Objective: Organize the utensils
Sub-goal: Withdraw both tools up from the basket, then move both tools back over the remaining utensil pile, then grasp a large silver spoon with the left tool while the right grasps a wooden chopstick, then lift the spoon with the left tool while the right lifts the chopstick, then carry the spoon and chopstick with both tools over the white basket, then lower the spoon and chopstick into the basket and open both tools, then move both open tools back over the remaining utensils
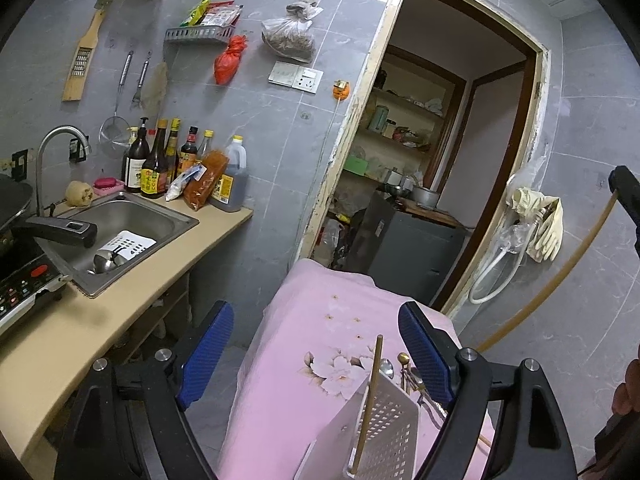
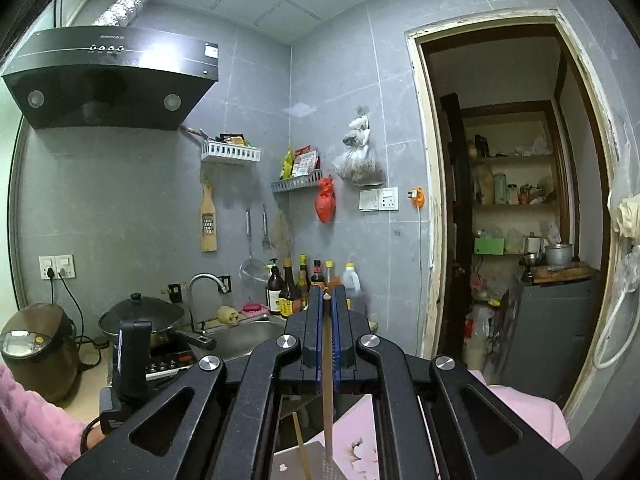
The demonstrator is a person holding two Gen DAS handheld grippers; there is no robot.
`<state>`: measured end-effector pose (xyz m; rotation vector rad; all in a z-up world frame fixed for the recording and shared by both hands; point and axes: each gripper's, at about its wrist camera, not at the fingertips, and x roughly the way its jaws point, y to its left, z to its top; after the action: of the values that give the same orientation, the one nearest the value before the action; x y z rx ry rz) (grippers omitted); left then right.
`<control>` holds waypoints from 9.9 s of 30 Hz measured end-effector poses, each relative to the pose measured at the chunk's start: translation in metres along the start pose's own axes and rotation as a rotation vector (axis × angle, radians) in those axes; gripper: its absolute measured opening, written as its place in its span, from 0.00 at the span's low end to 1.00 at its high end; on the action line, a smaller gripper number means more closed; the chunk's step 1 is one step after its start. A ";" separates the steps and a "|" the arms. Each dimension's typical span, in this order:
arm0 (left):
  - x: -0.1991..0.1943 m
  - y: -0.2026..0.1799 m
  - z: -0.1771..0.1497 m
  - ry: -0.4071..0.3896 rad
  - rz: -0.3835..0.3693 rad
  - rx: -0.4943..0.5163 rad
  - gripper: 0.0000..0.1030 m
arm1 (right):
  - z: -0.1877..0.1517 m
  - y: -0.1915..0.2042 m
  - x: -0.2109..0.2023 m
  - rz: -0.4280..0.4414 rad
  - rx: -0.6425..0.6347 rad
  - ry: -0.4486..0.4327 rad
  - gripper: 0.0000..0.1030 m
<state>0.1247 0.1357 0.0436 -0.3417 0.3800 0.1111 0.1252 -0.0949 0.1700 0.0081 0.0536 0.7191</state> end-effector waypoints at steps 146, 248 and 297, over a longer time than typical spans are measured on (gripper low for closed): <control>0.196 -0.188 -0.130 0.489 -0.093 0.216 0.33 | -0.312 -0.262 0.044 -0.218 0.578 0.710 0.06; 0.027 -0.037 -0.017 0.304 -0.120 0.125 0.29 | -0.201 -0.050 0.059 -0.053 0.306 0.115 0.25; 0.093 -0.243 -0.076 0.150 -0.065 0.313 1.00 | -0.181 -0.285 -0.083 -0.433 0.281 0.276 0.99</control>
<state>0.2259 -0.1145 0.0162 -0.0525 0.5268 -0.0381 0.2414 -0.3656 -0.0142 0.1618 0.4081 0.2708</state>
